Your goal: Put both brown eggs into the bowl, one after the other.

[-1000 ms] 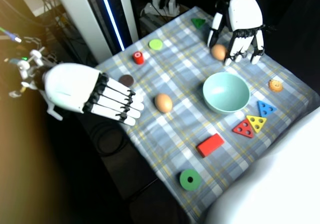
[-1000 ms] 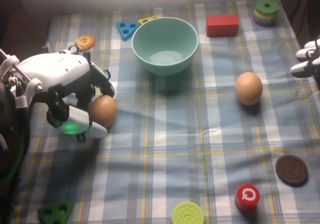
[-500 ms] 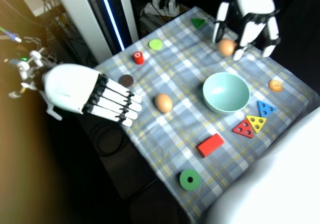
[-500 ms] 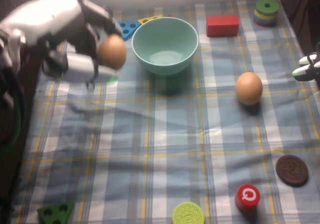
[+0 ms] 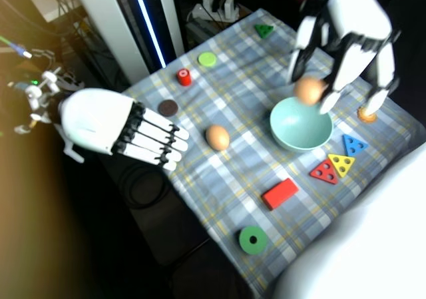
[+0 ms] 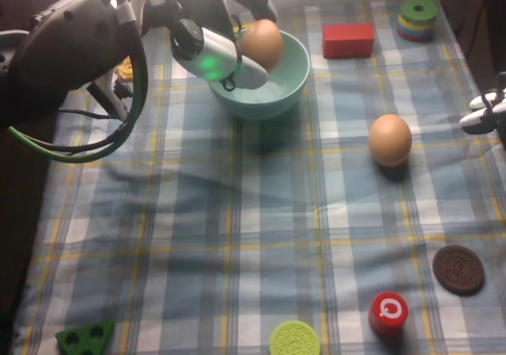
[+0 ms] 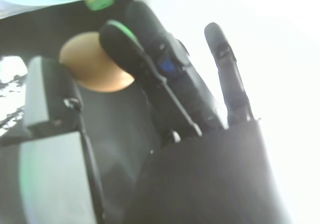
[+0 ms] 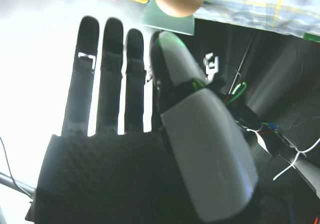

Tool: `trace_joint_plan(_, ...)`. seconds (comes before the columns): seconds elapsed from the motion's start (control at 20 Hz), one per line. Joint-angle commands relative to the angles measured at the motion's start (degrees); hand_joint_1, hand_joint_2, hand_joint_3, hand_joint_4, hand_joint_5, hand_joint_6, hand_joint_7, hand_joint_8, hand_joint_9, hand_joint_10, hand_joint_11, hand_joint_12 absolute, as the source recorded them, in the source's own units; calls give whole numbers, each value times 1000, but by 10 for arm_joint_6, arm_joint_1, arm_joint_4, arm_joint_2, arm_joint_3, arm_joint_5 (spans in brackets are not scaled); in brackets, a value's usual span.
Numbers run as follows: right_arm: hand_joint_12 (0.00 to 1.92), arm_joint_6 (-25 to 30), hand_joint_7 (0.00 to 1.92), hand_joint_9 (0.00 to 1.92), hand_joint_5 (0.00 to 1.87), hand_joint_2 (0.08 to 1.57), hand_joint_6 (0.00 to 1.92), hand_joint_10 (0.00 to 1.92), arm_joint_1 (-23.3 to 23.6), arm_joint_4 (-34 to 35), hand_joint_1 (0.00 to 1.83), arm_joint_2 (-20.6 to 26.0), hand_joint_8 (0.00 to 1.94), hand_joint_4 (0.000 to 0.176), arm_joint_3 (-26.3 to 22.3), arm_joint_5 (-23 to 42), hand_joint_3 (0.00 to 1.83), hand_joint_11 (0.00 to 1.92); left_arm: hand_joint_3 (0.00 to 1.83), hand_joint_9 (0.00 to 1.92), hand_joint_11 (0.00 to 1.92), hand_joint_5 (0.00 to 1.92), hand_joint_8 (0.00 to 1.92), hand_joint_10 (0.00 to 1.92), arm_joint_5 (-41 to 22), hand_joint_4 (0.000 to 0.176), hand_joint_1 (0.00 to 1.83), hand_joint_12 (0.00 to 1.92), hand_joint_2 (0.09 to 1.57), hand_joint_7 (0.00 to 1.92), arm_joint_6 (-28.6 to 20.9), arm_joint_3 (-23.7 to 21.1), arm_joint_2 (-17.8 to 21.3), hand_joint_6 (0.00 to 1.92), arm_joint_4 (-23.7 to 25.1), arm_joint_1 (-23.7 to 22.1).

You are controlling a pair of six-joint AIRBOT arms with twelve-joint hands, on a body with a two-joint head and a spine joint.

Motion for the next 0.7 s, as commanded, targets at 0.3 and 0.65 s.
trace_joint_plan(0.3, 680, 6, 636, 677, 707, 1329, 0, 2, 4, 10, 1139, -1, 0, 0, 4, 67, 2, 443, 2, 1103, 29, 881, 153, 4, -47, 174, 974, 1155, 1155, 1208, -2, 15, -9, 1124, -8, 0)
trace_joint_plan(0.65, 654, 7, 643, 651, 722, 1315, 2, 2, 4, 10, 1149, -1, 2, 0, 3, 67, 0, 384, 0, 577, 0, 493, 13, 0, -71, 91, 761, 1067, 958, 629, -2, -10, -1, 1, 24, -5)
